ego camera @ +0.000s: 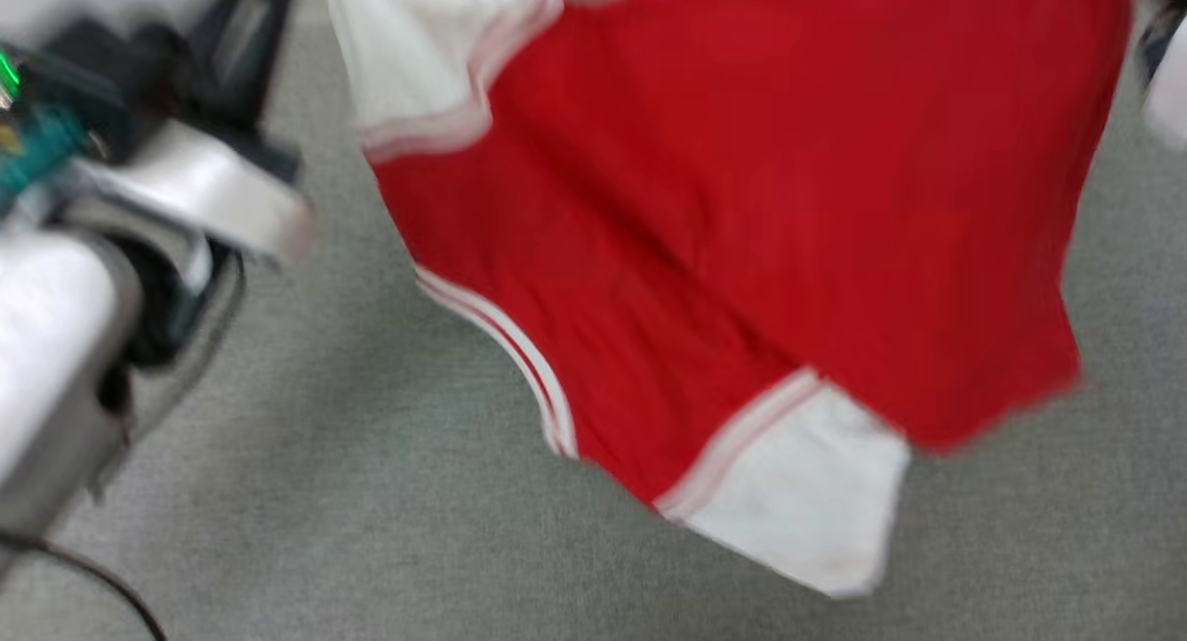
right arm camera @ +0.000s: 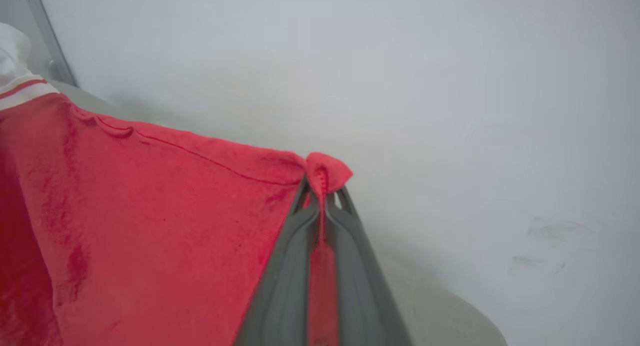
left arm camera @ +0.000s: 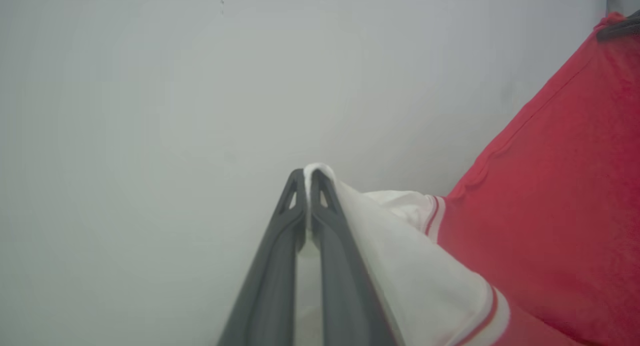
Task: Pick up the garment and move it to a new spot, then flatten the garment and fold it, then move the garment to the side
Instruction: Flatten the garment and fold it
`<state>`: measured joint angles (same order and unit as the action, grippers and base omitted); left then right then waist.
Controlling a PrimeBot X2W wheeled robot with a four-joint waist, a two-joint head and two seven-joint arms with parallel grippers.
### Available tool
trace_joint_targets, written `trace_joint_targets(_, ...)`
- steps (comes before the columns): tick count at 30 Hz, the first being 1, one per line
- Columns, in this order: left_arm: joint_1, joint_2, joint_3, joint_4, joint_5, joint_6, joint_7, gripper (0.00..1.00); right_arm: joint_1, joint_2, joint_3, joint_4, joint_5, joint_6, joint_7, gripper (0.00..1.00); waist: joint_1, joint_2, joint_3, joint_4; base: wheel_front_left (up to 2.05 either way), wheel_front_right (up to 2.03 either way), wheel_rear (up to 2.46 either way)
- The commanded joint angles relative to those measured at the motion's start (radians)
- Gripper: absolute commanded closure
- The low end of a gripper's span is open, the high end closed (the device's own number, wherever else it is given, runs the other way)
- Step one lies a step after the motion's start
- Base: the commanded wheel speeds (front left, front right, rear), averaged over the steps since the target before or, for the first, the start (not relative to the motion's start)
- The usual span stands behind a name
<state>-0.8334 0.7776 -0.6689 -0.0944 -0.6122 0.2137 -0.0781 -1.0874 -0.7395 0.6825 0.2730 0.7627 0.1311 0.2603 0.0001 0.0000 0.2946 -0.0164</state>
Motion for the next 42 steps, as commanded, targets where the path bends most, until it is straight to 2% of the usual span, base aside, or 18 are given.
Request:
trace_joint_targets(1, -0.085, -0.009, 0.014, 0.015, 0.015, -0.023, 0.012, 1.0, -0.054, 0.027, -0.044, 0.009, -0.031, -0.001, -0.019, 1.0, -0.0001, 0.0, 0.053, -0.012, 0.0, 0.0, 0.0)
trace_joint_targets(7, -0.379, -0.051, 0.048, 0.098, 0.032, -0.113, 0.06, 1.0, -0.219, 0.101, -0.16, 0.026, -0.118, -0.001, -0.021, 1.0, -0.0001, 0.0, 0.163, -0.02, 0.0, 0.0, 0.0)
trace_joint_targets(14, -0.719, -0.12, 0.07, 0.277, 0.064, -0.213, 0.069, 1.0, -0.443, 0.164, -0.219, 0.093, -0.213, -0.001, 0.018, 1.0, -0.0001, 0.0, 0.273, -0.018, 0.0, 0.0, 0.0)
trace_joint_targets(24, -1.093, -0.215, 0.078, 0.529, 0.108, -0.295, 0.012, 1.0, -0.735, 0.227, -0.247, 0.244, -0.318, -0.001, -0.016, 1.0, -0.0001, 0.0, 0.36, -0.011, 0.0, 0.0, 0.0)
trace_joint_targets(32, -1.216, -0.229, 0.049, 0.676, 0.112, -0.328, -0.024, 1.0, -0.845, 0.259, -0.18, 0.349, -0.34, -0.001, -0.06, 1.0, -0.0001, 0.0, 0.401, -0.005, 0.0, 0.0, 0.0)
trace_joint_targets(42, -1.085, -0.226, -0.011, 0.752, 0.073, -0.341, -0.1, 1.0, -0.741, 0.267, -0.036, 0.451, -0.27, -0.001, -0.144, 1.0, -0.0001, 0.0, 0.378, 0.0, 0.0, 0.0, 0.0)
